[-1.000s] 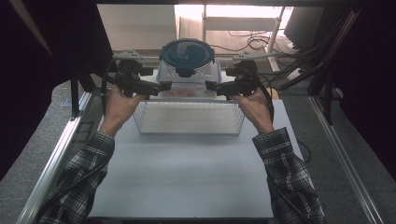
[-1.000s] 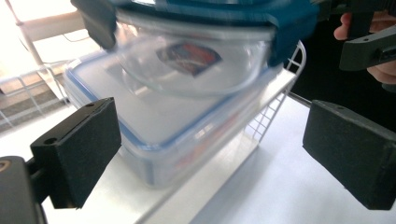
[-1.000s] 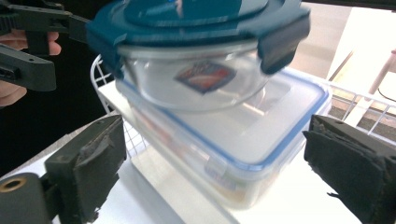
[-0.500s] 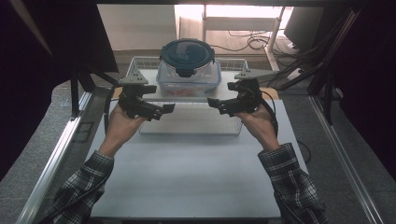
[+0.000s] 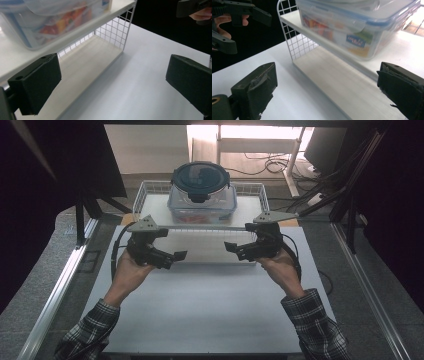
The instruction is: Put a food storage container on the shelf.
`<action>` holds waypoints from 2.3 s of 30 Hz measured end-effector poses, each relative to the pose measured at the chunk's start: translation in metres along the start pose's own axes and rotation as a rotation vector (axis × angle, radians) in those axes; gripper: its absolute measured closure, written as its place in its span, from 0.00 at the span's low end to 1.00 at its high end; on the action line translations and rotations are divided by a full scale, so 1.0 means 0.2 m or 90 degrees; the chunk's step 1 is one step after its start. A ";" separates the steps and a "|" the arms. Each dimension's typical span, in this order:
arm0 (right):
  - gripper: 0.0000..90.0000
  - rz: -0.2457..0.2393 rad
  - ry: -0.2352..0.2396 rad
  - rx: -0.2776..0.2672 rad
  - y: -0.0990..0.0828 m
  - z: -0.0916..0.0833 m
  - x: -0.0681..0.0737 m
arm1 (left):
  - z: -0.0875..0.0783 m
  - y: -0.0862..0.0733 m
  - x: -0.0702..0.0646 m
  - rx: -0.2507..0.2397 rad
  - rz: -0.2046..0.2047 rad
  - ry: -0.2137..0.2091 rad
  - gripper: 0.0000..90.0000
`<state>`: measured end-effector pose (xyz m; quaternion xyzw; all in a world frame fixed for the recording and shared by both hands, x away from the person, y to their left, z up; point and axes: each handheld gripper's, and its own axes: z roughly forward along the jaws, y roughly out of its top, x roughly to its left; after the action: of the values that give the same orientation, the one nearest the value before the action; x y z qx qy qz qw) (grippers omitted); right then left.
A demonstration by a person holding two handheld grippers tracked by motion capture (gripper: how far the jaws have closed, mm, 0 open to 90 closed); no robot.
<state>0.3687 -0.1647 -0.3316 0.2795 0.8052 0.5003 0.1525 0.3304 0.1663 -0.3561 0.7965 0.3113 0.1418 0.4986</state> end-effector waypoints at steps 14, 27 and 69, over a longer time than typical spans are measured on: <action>0.02 -0.016 0.004 0.019 -0.14 -0.01 0.06 | 0.01 -0.16 -0.05 0.012 -0.009 -0.009 0.00; 0.01 -0.013 0.005 0.028 -0.23 0.00 0.08 | 0.03 -0.27 -0.06 0.022 -0.017 0.000 0.00; 0.00 0.004 -0.015 0.059 -0.53 0.04 0.11 | 0.12 -0.63 -0.10 0.068 -0.056 0.013 0.00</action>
<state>0.3248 -0.1822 -0.4282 0.2945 0.8250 0.4594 0.1469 0.2836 0.1763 -0.4760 0.8060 0.3583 0.1110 0.4580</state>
